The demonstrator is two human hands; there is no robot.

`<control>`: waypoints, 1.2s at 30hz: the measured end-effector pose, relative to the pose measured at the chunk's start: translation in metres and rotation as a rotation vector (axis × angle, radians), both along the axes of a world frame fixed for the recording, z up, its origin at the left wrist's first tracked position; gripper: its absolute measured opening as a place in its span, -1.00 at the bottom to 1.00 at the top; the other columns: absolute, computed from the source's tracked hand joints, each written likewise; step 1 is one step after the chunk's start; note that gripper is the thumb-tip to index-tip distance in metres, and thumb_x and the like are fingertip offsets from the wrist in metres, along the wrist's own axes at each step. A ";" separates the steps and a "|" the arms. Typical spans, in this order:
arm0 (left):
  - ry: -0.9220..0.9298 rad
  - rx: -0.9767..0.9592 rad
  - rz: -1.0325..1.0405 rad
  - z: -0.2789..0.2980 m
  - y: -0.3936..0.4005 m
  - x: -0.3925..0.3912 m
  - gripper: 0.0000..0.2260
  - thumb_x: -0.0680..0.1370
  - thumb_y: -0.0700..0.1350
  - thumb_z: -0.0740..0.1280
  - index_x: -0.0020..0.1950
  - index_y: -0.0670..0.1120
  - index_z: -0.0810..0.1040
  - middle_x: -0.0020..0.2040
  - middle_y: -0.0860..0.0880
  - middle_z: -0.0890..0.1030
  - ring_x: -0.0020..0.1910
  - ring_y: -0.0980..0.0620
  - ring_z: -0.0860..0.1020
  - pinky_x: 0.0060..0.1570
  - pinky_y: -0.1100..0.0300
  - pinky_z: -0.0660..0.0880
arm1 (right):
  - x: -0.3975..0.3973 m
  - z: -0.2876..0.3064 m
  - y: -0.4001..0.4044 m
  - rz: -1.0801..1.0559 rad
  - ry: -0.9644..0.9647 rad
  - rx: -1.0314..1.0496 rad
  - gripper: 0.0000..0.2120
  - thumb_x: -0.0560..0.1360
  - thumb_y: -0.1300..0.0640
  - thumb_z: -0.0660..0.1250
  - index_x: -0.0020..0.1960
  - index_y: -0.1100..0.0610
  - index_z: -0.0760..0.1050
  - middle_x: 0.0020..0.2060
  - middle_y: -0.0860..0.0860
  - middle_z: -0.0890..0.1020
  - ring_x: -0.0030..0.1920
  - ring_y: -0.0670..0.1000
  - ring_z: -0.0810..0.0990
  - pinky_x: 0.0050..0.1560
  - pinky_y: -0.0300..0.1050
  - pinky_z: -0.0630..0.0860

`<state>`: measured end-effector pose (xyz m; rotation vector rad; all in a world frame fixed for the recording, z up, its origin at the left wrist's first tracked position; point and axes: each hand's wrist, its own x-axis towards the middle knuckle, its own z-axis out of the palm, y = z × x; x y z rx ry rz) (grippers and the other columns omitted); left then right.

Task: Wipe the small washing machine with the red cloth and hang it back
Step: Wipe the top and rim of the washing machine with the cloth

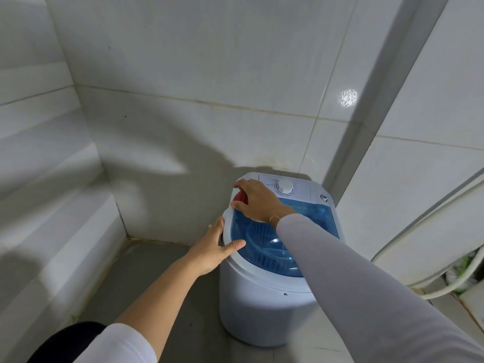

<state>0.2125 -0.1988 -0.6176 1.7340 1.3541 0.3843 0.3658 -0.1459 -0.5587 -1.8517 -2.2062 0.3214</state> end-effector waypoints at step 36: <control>0.037 -0.068 0.035 0.004 0.003 -0.001 0.05 0.15 0.51 0.24 0.55 0.14 -0.01 0.57 0.02 0.09 0.56 -0.04 0.04 0.49 -0.17 0.08 | 0.102 0.009 -0.037 -0.169 -0.226 0.002 -0.73 0.53 0.10 0.25 0.19 0.13 0.53 0.16 0.13 0.57 0.13 0.16 0.51 0.22 -0.02 0.42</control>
